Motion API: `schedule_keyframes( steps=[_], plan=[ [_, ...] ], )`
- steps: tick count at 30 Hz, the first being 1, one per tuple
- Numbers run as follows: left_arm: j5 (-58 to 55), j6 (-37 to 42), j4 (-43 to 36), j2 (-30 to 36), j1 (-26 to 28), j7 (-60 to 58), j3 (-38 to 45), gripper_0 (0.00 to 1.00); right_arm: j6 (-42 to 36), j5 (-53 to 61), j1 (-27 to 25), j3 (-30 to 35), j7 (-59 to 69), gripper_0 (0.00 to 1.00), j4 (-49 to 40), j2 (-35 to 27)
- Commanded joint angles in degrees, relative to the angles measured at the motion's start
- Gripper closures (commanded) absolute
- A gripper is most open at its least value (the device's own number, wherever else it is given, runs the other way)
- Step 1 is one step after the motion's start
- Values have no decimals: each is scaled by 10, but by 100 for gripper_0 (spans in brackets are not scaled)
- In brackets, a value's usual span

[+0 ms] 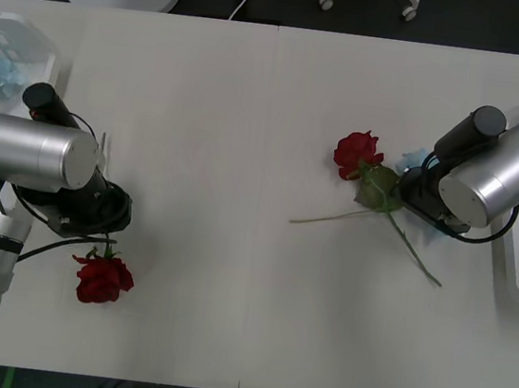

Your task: Put the red flowers into the right box and the blue flowers into the left box

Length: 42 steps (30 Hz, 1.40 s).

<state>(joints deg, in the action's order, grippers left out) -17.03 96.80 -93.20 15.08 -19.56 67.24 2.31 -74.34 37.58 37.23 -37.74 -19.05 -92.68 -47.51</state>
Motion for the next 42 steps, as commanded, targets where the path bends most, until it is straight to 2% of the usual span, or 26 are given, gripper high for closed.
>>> schedule_keyframes(
  steps=[1, 6, 11, 15, 18, 23, 28, 29, 30, 31, 32, 33, 39, 42],
  plan=[
    [-49, 27, -38, 0, -43, -112, 61, 100, -21, 4, 25, -15, -79, 0, -60, -33],
    [-94, 26, -51, 13, -56, -203, 92, 100, -56, -5, 27, -16, -174, 0, -94, -37],
    [-121, 23, -51, 23, -69, -294, 114, 100, -63, -39, 32, -16, -350, 0, -98, -40],
    [-144, -16, -47, 28, -70, -425, 116, 100, -63, -51, 45, -16, -521, 0, -66, -33],
    [-148, -55, -41, 29, -70, -519, 104, 100, -63, -53, 57, -16, -570, 0, -37, -18],
    [-121, -144, -20, 28, -70, -679, 67, 100, -56, -66, 64, -16, -575, 0, 22, 29],
    [-106, -183, 5, 28, -70, -756, 55, 99, -58, -78, 64, -19, -569, 0, 44, 49],
    [-107, -188, 10, 29, -70, -759, 55, 96, -59, -73, 64, -18, -567, 0, 44, 49],
    [-107, -192, 14, 28, -70, -758, 55, 71, -61, -65, 64, -18, -564, 0, 44, 46],
    [-106, -196, 19, 28, -70, -758, 53, 29, -63, -51, 64, -18, -547, 0, 43, 42],
    [-105, -198, 21, 28, -70, -756, 52, 8, -66, -41, 64, -18, -527, 0, 41, 40],
    [-104, -200, 22, 28, -70, -755, 52, 0, -70, -36, 65, -18, -510, 0, 40, 38],
    [-111, -198, 17, 29, -70, -748, 52, 0, -112, 0, 67, -5, -281, 0, 25, 32],
    [-111, -159, -8, 30, -70, -694, 61, 0, -115, 20, 66, 13, -144, 0, 24, 29]
  ],
)
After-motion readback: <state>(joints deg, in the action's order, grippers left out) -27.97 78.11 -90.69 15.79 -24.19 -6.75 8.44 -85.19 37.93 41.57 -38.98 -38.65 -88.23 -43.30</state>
